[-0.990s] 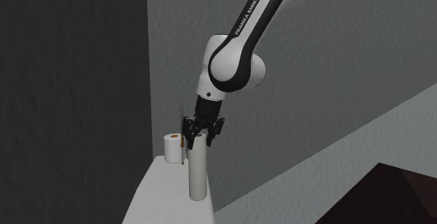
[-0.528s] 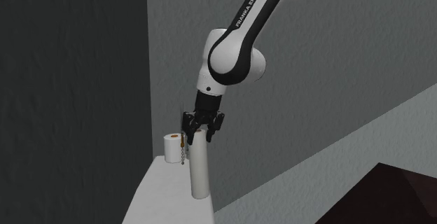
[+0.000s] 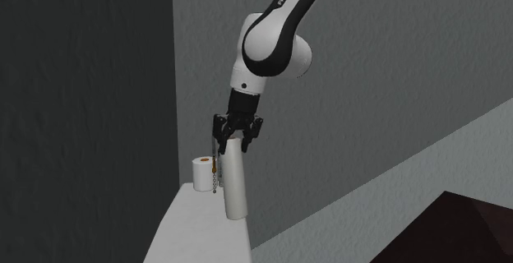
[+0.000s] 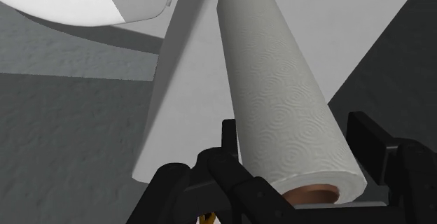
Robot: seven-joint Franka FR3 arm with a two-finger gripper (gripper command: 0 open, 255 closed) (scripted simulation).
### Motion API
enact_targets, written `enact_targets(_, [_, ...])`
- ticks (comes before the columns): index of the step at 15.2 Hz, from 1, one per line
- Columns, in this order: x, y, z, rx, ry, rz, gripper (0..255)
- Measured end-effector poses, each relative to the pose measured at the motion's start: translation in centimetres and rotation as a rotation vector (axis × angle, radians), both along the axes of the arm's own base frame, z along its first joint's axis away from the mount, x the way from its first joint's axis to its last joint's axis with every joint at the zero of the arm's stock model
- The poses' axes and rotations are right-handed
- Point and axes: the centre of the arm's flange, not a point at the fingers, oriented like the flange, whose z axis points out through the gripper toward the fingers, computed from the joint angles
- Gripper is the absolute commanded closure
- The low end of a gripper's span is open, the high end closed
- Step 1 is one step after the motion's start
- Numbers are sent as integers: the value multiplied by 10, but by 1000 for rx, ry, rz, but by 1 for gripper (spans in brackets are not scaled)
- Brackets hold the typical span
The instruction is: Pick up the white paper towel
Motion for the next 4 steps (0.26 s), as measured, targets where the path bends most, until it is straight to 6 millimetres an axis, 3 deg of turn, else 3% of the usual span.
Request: enact_targets(4, [0,-2,18,0,0,0,255])
